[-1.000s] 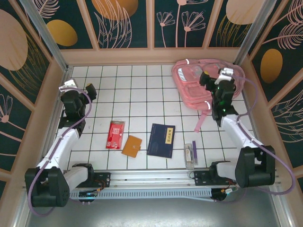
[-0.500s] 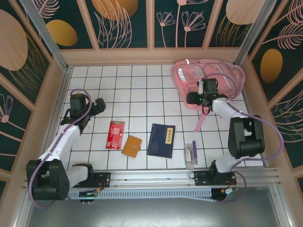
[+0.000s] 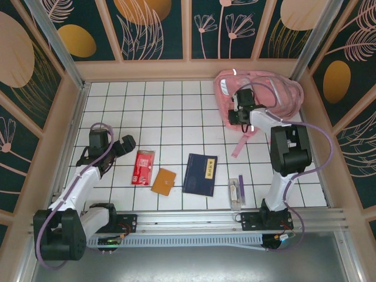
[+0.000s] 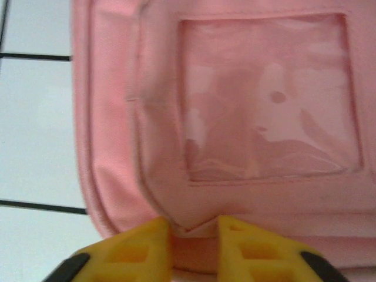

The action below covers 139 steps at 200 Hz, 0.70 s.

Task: Pack the student bag

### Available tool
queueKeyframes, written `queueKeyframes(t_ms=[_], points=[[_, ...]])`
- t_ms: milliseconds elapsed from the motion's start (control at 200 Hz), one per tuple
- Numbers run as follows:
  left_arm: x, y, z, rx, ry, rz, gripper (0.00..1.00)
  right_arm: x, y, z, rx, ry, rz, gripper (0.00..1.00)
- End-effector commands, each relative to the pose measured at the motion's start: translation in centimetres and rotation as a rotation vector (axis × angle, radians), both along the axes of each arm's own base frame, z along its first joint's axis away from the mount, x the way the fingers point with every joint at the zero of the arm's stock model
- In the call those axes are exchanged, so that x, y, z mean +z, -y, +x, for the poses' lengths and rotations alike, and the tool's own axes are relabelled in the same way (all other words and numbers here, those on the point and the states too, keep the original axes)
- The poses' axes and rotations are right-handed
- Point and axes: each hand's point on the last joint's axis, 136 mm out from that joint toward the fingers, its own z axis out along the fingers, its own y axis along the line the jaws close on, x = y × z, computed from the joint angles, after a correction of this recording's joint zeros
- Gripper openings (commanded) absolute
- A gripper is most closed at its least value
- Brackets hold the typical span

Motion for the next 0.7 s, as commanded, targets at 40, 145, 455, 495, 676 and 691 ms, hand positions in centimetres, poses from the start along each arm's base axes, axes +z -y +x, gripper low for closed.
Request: queueKeyframes(t_ms=[40,145,455,495,676,691], points=[[0.1,0.5,-0.7,0.001,-0.002,-0.05,0.99,0.6,-6.5,-0.7,0.168,-0.043,0.211,0.05],[0.8,1.2,-0.2,-0.011,0.018,-0.092,0.99,1.3,-12.5,-1.9,0.287,-0.062,0.366,0.0],[1.8,3.7,0.9,-0.072,0.051,-0.252,0.98,8.9,-19.1,-2.0,0.339,-0.025,0.682,0.31],[2.1,4.5,1.0,-0.105,0.06,-0.294,0.98,9.1,-17.8,-1.9,0.312,-0.011,0.647,0.34],[2.6,6.2,1.3,-0.17,0.066,-0.369,0.96,5.7,-5.6,-2.0,-0.032,0.006,0.329,0.46],[2.7,6.3,1.4,-0.173,0.07,-0.365,0.96,5.3,-4.6,-2.3,-0.056,-0.001,0.307,0.46]])
